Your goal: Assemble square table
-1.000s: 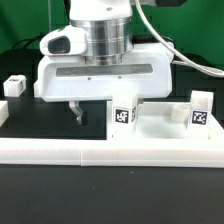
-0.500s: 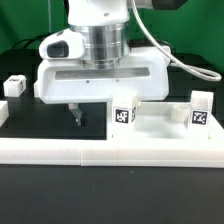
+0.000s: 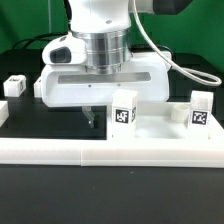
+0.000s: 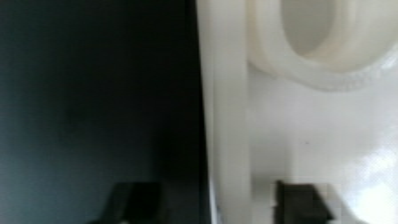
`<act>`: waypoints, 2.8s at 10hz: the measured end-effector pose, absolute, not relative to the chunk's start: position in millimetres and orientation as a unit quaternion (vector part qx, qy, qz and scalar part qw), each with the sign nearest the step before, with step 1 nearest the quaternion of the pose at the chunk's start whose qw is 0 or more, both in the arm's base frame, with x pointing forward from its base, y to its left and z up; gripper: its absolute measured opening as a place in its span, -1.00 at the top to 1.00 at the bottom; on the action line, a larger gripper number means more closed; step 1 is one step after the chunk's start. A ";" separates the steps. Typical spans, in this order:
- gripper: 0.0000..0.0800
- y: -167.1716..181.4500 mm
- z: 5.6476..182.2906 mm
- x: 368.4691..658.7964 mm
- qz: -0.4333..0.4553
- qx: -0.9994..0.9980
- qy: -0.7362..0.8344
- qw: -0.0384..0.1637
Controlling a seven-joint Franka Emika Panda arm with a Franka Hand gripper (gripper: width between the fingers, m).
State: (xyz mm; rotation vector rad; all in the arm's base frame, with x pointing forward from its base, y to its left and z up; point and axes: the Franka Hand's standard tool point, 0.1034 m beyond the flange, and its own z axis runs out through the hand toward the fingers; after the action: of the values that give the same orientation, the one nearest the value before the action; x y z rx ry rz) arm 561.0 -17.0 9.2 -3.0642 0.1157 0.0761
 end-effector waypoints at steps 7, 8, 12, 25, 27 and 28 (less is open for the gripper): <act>0.85 -17.3 9.1 560.4 0.026 -0.999 0.029 0.034; 0.85 -17.3 9.1 560.4 0.026 -0.999 0.029 0.034; 0.85 -17.3 9.1 560.4 0.026 -0.999 0.028 0.034; 0.86 -40.4 16.2 572.8 0.036 -0.876 -0.481 0.000; 0.86 -25.9 17.8 586.8 0.035 -0.807 -0.590 -0.009; 0.86 -27.1 16.9 585.6 0.037 -0.797 -0.603 -0.008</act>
Offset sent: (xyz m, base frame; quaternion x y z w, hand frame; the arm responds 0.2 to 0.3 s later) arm 0.0000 0.0000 0.0000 0.0000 0.0000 0.0000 1.0000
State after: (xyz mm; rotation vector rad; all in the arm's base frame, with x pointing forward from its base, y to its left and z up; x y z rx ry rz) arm 585.6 -27.1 16.9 -2.5164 -1.9052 0.1160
